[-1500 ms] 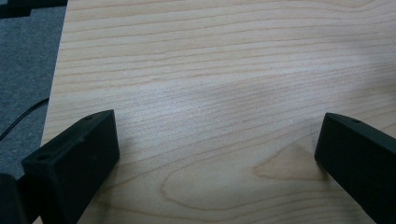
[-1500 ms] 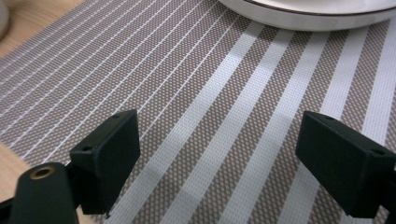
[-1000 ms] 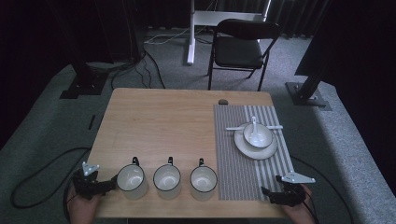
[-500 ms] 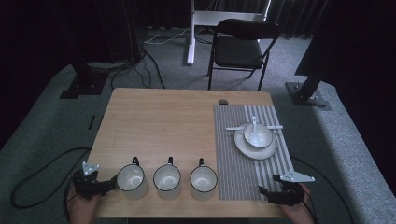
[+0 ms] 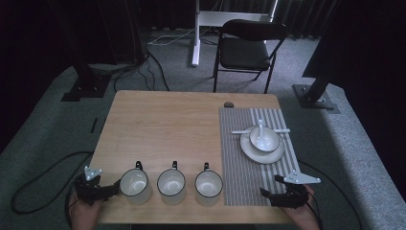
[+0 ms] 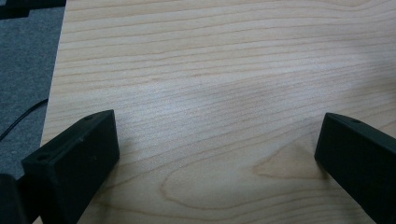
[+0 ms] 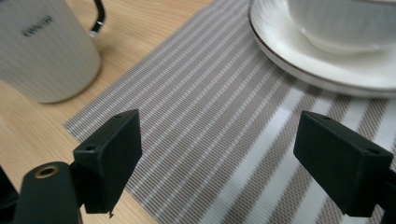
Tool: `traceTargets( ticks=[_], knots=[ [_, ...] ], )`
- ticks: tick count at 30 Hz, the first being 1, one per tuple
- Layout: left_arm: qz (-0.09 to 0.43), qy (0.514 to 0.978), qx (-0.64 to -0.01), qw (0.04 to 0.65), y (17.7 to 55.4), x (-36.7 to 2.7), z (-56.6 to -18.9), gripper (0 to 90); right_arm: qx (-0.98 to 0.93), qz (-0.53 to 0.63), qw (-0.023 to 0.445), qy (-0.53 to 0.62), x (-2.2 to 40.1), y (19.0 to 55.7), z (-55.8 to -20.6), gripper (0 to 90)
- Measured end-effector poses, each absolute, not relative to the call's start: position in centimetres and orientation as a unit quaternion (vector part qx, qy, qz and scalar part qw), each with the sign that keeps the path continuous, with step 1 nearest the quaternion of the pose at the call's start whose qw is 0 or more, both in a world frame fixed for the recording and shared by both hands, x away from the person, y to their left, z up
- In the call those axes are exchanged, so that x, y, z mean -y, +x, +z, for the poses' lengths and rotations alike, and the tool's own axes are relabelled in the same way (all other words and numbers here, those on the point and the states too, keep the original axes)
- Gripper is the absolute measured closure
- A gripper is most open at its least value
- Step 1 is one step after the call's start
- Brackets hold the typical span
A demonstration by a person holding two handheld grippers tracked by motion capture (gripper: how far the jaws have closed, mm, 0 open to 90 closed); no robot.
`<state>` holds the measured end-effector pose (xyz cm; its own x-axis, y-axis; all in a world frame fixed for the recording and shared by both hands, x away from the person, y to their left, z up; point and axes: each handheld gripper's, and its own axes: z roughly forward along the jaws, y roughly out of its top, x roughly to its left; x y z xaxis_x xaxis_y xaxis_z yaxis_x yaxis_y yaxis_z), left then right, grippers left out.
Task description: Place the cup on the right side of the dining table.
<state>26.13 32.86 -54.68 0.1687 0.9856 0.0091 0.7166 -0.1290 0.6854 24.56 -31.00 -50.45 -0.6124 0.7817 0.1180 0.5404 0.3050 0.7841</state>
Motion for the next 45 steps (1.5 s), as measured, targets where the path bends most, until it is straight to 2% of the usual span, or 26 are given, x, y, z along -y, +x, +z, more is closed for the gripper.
traceTargets(
  ticks=[22, 45],
  knots=[
    [0.24, 0.714, -0.596, 0.279, 26.1, -32.8, -54.7, 0.2, -0.812, 0.442, 0.137, 0.356, 25.5, 26.8, -46.9, 15.0],
    [0.24, 0.714, -0.595, 0.279, 26.1, -32.8, -54.7, 0.2, -0.831, 0.452, 0.082, 0.312, 17.6, 29.1, -46.5, 16.6]
  ],
)
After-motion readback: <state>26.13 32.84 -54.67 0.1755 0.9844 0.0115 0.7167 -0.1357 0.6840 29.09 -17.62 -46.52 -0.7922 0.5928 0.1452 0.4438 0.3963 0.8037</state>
